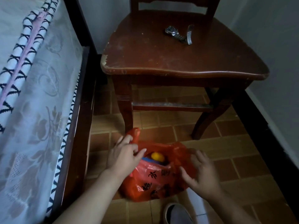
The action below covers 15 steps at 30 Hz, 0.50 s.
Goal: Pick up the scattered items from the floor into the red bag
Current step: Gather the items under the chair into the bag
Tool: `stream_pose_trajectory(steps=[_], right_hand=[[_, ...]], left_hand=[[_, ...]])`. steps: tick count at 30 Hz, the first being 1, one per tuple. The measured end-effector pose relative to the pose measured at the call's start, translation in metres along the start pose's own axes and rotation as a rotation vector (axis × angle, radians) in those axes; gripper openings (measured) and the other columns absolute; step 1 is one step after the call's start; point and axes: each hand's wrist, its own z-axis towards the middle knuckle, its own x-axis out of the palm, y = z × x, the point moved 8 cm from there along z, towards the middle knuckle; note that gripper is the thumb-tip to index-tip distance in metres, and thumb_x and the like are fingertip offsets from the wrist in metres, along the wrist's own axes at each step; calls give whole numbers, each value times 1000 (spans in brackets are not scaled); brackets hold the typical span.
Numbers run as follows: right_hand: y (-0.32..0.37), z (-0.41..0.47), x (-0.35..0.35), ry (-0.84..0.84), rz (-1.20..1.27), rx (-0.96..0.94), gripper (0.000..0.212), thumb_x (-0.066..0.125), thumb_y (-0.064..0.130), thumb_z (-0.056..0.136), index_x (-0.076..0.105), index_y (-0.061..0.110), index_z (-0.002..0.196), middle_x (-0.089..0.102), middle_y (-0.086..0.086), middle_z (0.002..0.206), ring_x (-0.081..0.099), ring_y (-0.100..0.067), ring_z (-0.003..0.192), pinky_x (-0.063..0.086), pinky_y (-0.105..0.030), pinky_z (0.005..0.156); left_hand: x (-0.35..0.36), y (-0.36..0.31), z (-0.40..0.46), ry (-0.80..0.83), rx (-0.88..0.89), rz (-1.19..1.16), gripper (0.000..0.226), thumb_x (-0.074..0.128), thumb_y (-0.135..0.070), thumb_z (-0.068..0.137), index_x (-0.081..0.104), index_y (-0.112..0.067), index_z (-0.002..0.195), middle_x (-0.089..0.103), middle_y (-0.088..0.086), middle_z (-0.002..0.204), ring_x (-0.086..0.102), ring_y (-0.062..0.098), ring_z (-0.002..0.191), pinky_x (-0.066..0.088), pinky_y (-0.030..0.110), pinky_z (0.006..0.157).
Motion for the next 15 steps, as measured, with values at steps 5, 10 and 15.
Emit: stream_pose_trajectory(steps=[5, 10, 15], right_hand=[[57, 38, -23, -234, -107, -267, 19, 62, 33, 101, 70, 17, 109, 61, -6, 131, 58, -28, 122, 46, -45, 95], [79, 80, 52, 158, -197, -421, 37, 62, 31, 96, 66, 21, 132, 62, 0, 138, 55, -24, 131, 45, -47, 105], [31, 60, 114, 557, -370, -314, 79, 53, 64, 86, 39, 33, 157, 21, 3, 172, 14, -24, 160, 16, -58, 124]], left_hand=[[-8, -34, 8, -135, 144, 50, 21, 75, -39, 90, 55, -33, 91, 46, -5, 146, 42, 21, 139, 52, 46, 99], [33, -24, 9, 171, 169, 128, 63, 72, -35, 94, 44, -34, 151, 19, -8, 170, 7, 18, 161, 26, 49, 127], [63, 5, -9, 450, 40, 164, 71, 64, -52, 97, 33, -38, 160, 4, -4, 175, -9, 22, 162, 10, 57, 129]])
